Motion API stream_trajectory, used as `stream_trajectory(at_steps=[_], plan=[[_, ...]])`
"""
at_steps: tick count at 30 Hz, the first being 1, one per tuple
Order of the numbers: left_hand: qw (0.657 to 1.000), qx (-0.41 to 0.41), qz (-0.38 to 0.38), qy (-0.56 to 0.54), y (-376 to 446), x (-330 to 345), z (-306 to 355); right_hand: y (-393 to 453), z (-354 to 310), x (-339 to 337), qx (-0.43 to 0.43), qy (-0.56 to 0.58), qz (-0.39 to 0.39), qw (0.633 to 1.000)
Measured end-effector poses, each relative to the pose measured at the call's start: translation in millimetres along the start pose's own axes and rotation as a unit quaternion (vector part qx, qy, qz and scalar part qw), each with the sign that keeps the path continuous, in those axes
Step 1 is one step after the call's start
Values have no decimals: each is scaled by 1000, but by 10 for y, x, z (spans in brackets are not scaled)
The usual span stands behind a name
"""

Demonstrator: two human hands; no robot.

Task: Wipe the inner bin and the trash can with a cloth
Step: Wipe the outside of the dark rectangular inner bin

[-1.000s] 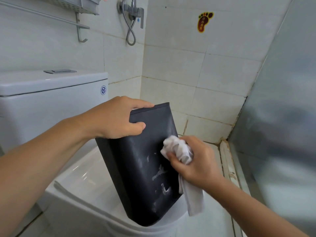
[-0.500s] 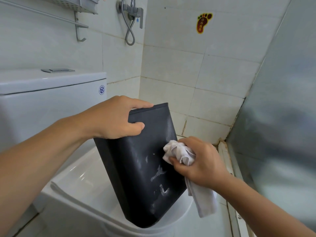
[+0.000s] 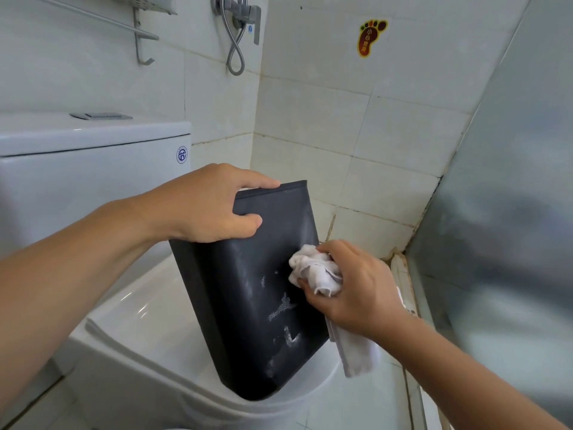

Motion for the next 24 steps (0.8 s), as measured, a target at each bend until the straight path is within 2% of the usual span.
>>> stream_trajectory(at_steps=[5,7,11,14,16,20,24], plan=[[1000,7,1,7,11,17,31,464,147,-65,95,-1,73,993],[1000,5,1,8,22,15,20,540,177,-68,86,-3,81,993],[1000,-12,2,-3,32,-10,-8,223,73,-15,-9,-19,13,1000],[1000,-5,-4,-19,17,-4,-2,119,64,-32,-36,-44,10,998],[1000,-7,-7,-27,11,0,6,276,87,-40,-28,-56,22,998],[1000,-10,-14,-20,19,14,16,709,165,-68,47,-24,89,995],[1000,-14,-16,-20,24,-1,-21,500,121,-37,28,1,46,999]])
Point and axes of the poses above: each hand's wrist, its own y-axis towards the middle knuckle, its own x-axis out of the palm, z = x × y, the point moved 2 cm from there along y, towards the middle knuckle, and after that the axes turned 1 degree about -z, right-handed, at the moved point
